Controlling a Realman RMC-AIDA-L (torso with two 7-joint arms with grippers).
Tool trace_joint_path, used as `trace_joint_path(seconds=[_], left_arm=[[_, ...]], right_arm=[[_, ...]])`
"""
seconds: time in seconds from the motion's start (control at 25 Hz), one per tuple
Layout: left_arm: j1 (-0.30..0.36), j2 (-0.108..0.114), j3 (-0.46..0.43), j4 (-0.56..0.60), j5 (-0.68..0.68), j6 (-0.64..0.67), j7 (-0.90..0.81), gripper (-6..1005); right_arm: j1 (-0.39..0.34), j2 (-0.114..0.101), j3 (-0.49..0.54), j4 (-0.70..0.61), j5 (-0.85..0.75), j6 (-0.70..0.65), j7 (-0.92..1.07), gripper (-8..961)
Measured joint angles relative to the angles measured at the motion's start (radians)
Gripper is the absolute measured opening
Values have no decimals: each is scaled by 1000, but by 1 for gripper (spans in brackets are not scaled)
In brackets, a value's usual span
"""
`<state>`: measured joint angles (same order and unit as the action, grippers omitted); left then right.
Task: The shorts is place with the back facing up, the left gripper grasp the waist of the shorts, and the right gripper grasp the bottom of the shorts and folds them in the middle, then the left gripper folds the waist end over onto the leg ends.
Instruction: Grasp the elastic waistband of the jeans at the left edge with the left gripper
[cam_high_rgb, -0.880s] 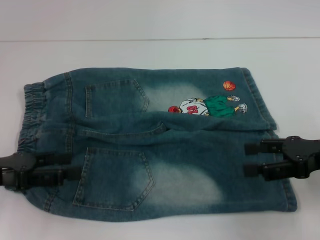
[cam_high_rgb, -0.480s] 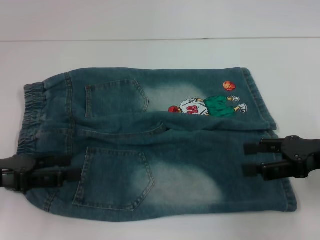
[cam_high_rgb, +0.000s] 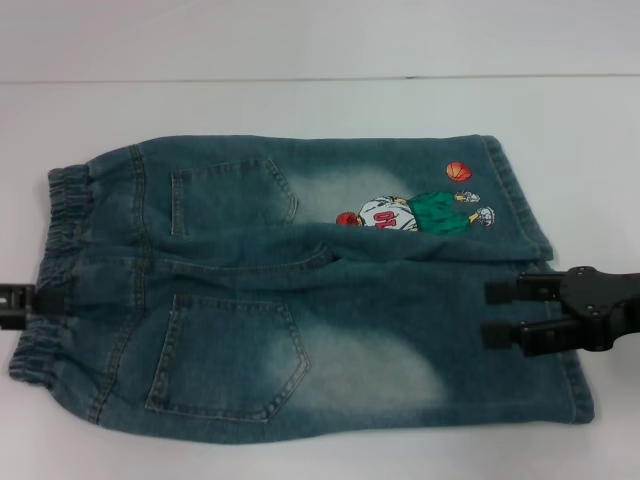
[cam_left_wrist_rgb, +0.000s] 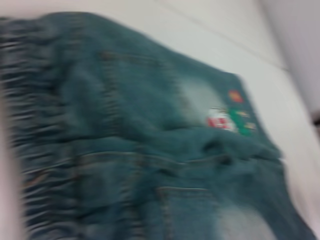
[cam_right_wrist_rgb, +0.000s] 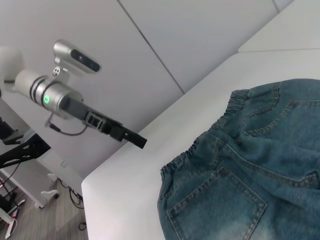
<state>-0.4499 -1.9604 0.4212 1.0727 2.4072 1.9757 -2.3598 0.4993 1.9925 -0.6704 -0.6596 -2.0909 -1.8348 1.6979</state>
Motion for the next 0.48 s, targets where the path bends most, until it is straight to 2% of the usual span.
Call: trace_joint_path(seconds=[0.24,0.48], left_arm=[[-57,11,16,-8,145,-75,-141,913],[-91,5,77,-74,260,-168,-179,908]], right_arm=[[4,0,0,0,0,3,-4,946],[3,0,0,0,0,8,-6,946]])
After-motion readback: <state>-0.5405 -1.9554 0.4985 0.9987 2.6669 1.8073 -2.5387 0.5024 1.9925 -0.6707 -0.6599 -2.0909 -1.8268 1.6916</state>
